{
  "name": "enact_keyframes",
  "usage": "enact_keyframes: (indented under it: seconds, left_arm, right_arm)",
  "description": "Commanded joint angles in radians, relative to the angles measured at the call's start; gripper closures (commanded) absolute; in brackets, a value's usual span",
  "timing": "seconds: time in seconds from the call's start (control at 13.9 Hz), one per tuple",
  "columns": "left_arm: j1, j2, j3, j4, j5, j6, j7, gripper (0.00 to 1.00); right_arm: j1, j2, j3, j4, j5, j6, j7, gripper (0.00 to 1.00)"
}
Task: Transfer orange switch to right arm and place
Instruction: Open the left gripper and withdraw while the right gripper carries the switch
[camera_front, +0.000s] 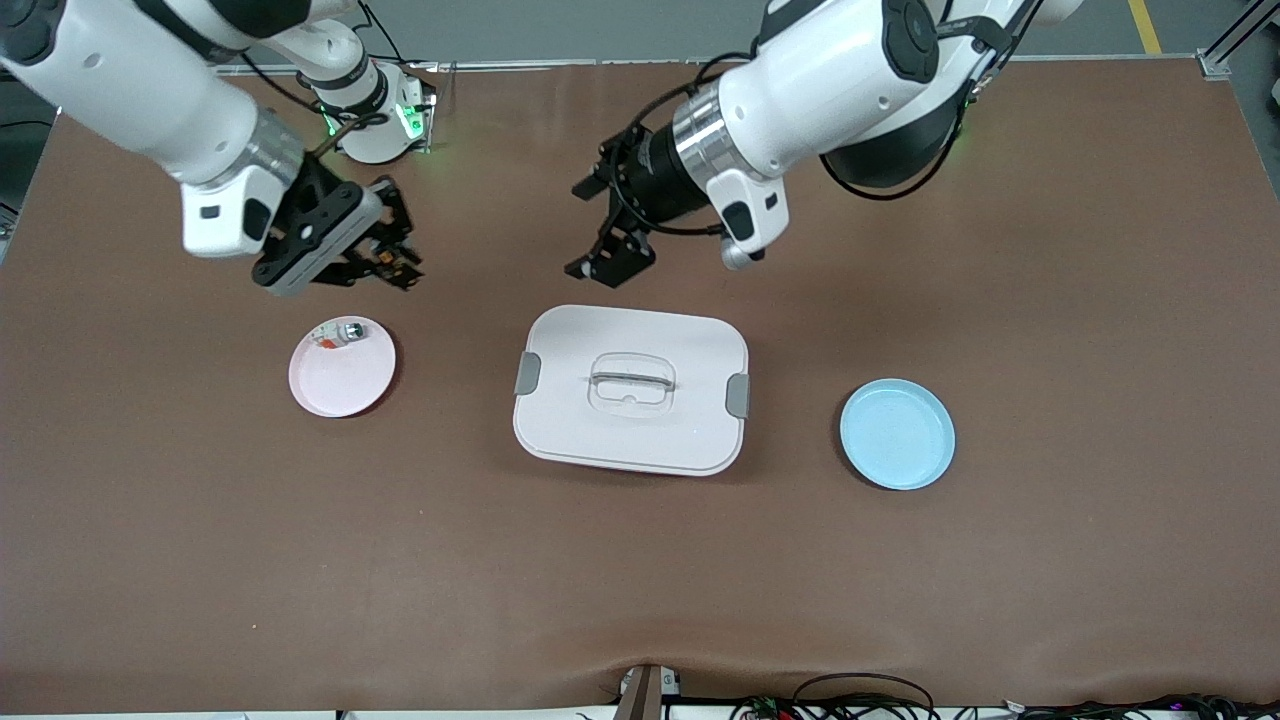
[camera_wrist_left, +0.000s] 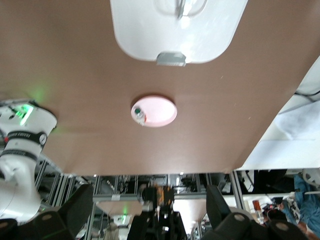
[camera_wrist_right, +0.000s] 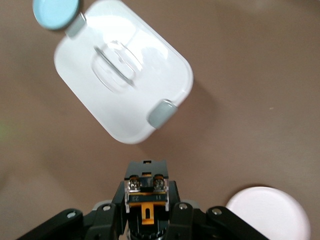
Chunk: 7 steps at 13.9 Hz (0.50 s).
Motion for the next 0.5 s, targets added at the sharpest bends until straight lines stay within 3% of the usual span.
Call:
enact_keyframes:
  seconds: [0.0,0.43]
  left_arm:
    - [0.009,0.021,0.0,-0.021,0.081,-0.002,0.0,0.0]
    - [0.052,-0.003,0.0,-0.22,0.211,0.038,0.075,0.0]
  right_arm:
    - [-0.101,0.003,0.014,0.002,-0.046,-0.027,-0.267,1.0]
    - [-0.287,0.06,0.014,0.0,-0.159,-0.045,-0.752,1.0]
